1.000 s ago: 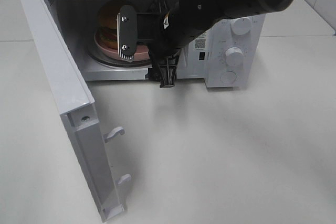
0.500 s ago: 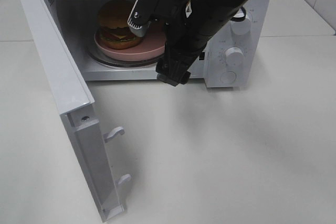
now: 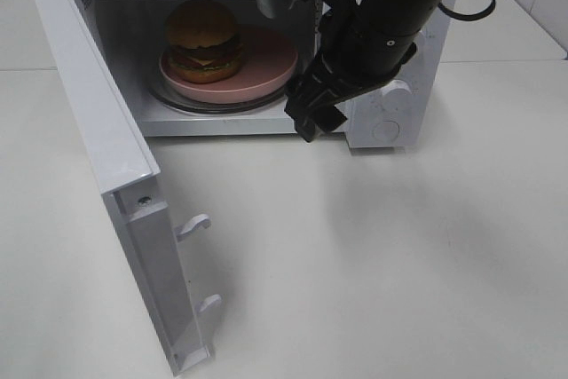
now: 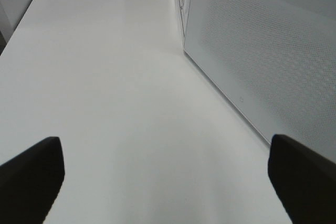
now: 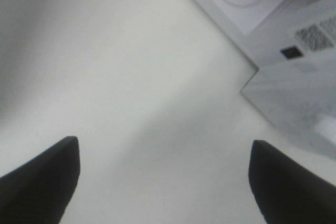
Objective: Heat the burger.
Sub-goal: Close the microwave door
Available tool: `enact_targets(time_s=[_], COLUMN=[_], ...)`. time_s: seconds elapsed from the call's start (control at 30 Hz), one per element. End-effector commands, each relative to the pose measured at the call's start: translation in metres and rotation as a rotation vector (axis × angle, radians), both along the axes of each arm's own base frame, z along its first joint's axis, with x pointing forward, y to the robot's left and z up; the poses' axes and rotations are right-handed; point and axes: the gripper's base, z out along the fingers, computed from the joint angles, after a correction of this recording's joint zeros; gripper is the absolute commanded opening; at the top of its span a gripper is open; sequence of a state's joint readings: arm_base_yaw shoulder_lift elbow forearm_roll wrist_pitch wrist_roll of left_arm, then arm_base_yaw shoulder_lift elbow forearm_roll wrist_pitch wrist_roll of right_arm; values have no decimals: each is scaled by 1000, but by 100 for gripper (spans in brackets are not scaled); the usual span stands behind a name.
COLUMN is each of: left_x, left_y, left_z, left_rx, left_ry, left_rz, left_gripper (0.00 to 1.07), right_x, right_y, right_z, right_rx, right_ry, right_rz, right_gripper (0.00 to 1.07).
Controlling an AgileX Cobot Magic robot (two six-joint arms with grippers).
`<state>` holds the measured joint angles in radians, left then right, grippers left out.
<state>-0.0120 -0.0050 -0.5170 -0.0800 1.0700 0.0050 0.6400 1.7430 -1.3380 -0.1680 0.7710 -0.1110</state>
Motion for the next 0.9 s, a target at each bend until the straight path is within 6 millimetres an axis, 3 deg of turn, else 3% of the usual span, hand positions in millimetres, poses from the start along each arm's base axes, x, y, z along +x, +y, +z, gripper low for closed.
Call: enact_targets(time_s=[0.03, 0.33, 0.57, 0.9], left_x=[-2, -2, -2, -2], left_y=[0, 0, 0, 0], left_z=[0, 0, 0, 0], left_rx=[-1, -1, -1, -1], left_ry=[-15, -15, -15, -15], left_rz=[-9, -9, -9, -9], left_gripper=[98, 98, 98, 98], right_x=[-11, -30, -40, -80], right_y=[-10, -31, -38, -63], right_z=[3, 24, 39, 13], right_rx=[-65, -177, -156, -159], right_ry=[94, 159, 135, 203], right_rz=[-65, -115, -105, -106], right_gripper=[78, 76, 76, 76])
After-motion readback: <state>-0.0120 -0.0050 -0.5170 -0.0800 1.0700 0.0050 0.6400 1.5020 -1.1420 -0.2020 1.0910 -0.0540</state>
